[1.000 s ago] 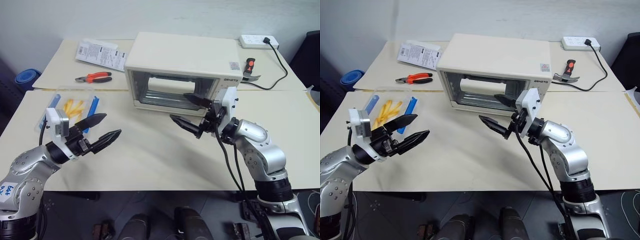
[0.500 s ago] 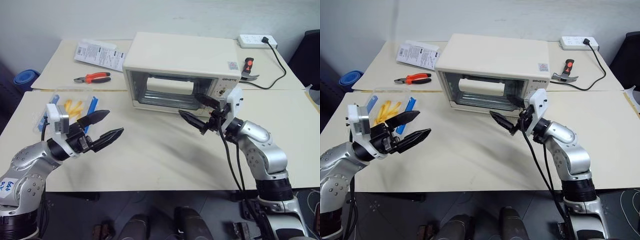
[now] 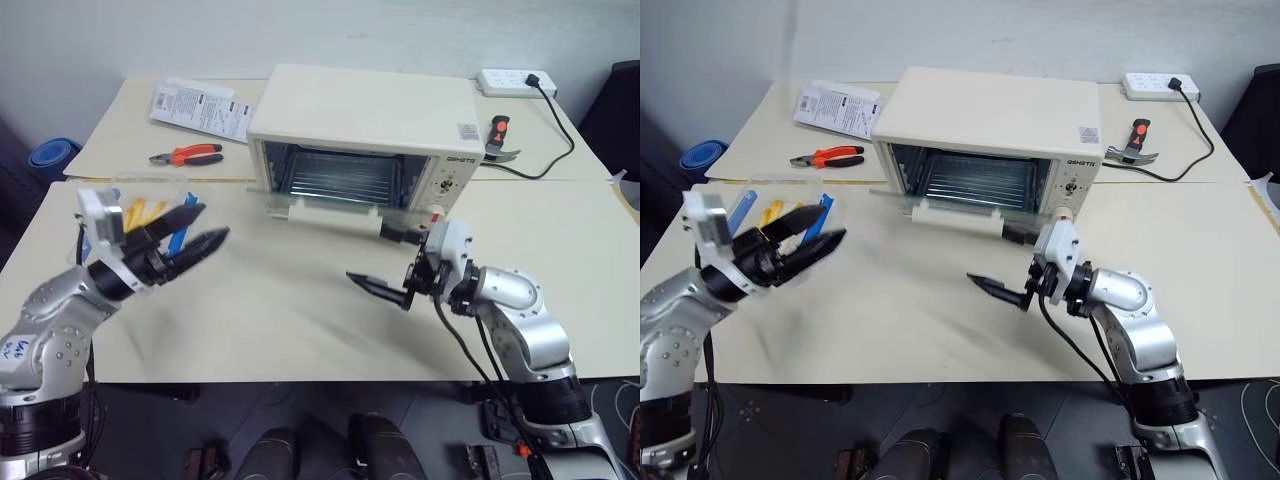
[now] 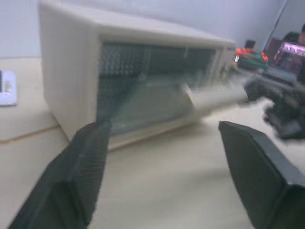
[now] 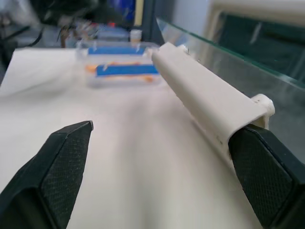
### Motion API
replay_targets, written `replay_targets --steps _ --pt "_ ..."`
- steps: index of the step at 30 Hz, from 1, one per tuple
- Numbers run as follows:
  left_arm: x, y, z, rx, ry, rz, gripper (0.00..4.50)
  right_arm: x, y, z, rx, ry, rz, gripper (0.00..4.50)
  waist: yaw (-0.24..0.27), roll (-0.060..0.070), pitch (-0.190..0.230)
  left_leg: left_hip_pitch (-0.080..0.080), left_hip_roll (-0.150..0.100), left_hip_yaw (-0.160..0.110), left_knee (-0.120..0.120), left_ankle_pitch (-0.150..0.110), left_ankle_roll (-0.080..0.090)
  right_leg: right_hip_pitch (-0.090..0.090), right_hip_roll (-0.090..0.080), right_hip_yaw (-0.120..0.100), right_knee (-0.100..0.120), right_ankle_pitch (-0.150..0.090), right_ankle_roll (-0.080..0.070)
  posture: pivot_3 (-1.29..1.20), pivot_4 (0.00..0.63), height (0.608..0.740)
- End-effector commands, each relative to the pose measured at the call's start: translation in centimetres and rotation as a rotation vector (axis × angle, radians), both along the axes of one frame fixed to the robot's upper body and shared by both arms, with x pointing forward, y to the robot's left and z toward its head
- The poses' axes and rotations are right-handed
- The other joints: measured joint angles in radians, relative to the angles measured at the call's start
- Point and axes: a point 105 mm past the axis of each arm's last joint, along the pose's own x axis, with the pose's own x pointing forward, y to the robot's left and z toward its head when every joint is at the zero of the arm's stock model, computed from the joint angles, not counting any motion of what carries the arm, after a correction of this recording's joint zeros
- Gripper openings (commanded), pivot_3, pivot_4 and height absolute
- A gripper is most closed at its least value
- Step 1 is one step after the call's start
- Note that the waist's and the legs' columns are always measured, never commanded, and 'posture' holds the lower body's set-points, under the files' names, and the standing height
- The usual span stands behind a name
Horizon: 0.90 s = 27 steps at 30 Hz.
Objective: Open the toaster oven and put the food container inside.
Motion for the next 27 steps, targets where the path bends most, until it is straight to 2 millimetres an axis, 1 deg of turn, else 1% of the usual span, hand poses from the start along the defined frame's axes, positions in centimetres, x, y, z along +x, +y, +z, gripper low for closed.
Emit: replay_targets --steps 1,5,7,9,12,14,15,17,19,21,24,27 --pt "2.0 -0.1 0.8 -0.004 -0.051 0.019 2.38 -0.9 0.4 1.0 -0.004 -0.077 0.023 4.5 0.001 0.0 0.0 0.0 0.0 0.0 0.0 0.0 0.0 0.0 0.0 0.0 0.0 0.0 0.0 0.0 0.15 0.74" --pt "5.5 -2.2 0.5 0.068 -0.055 0.003 1.15 -0.9 0.2 0.6 -0.036 -0.098 0.008 4.5 0.001 0.0 0.0 0.0 -0.001 0.0 0.0 0.0 0.0 0.0 0.0 0.0 0.002 0.0 0.0 0.0 0.15 0.74" --pt "6.5 -3.6 0.0 0.125 -0.07 -0.033 0.52 -0.9 0.0 0.6 -0.04 -0.101 -0.003 4.5 0.001 0.0 0.0 0.0 -0.001 -0.001 0.0 0.0 -0.001 -0.001 0.0 -0.001 0.002 0.0 0.0 0.0 0.15 0.74" --pt "6.7 -5.1 -0.9 0.184 -0.073 -0.101 0.03 -1.3 -0.2 0.3 -0.054 -0.088 0.005 4.5 -0.003 0.0 0.0 0.0 -0.001 0.0 0.0 0.0 0.0 -0.001 0.0 -0.001 0.001 0.0 0.0 0.0 0.15 0.74" --pt "6.5 -6.3 -2.4 0.259 -0.076 -0.163 0.03 -2.2 -1.0 0.0 -0.081 -0.076 0.007 4.5 -0.004 0.0 0.0 0.0 -0.001 0.0 -0.002 0.0 0.0 -0.002 0.0 0.0 0.001 0.0 0.0 0.0 0.15 0.74" --pt "5.9 -6.6 -3.5 0.3 -0.058 -0.207 0.03 -3.1 -2.2 -0.1 -0.053 -0.051 -0.018 4.5 -0.001 0.0 0.0 -0.001 -0.001 0.0 -0.002 0.0 0.0 -0.002 0.0 -0.001 0.0 0.0 0.0 0.0 0.15 0.74" --pt "5.7 -6.7 -3.9 0.318 -0.054 -0.221 0.03 -3.5 -2.7 -0.1 -0.034 -0.041 -0.033 4.5 0.0 0.0 0.0 -0.001 -0.001 0.0 -0.002 0.0 0.0 -0.002 0.0 -0.001 0.0 0.0 0.0 0.0 0.15 0.74" --pt "5.0 -6.8 -5.3 0.376 -0.04 -0.247 0.03 -4.7 -3.9 -1.0 -0.047 -0.015 -0.064 4.5 0.001 0.0 0.0 -0.001 -0.001 0.0 -0.001 0.0 0.0 -0.002 0.0 0.0 0.0 0.0 0.0 0.0 0.15 0.74" --pt "4.6 -6.7 -6.3 0.41 -0.031 -0.25 0.03 -5.6 -4.9 -1.7 -0.064 0.002 -0.098 4.5 0.002 0.0 0.0 -0.001 -0.001 0.0 -0.001 0.0 0.0 -0.001 -0.001 0.0 0.0 0.0 0.0 0.0 0.15 0.74" --pt "4.3 -6.6 -7.6 0.439 -0.017 -0.224 0.03 -6.3 -6.0 -1.7 -0.023 -0.006 -0.144 4.5 0.002 0.0 0.0 -0.001 -0.002 0.0 0.0 0.0 0.001 0.0 -0.001 0.001 0.0 0.001 0.001 0.0 0.15 0.74" --pt "4.0 -6.5 -9.9 0.47 0.004 -0.146 0.03 -6.4 -7.5 -1.6 0.008 -0.024 -0.199 4.5 0.003 0.0 0.0 0.001 -0.001 0.0 0.0 0.001 0.0 0.001 -0.001 0.001 0.002 0.001 0.001 0.0 0.15 0.74" --pt "3.3 -6.7 -10.8 0.444 0.009 -0.089 0.03 -5.4 -7.8 -0.9 0.035 -0.047 -0.218 4.5 0.003 -0.001 0.0 0.002 -0.001 0.001 0.0 0.001 0.0 0.001 -0.001 0.002 0.003 0.001 0.001 0.0 0.15 0.74"
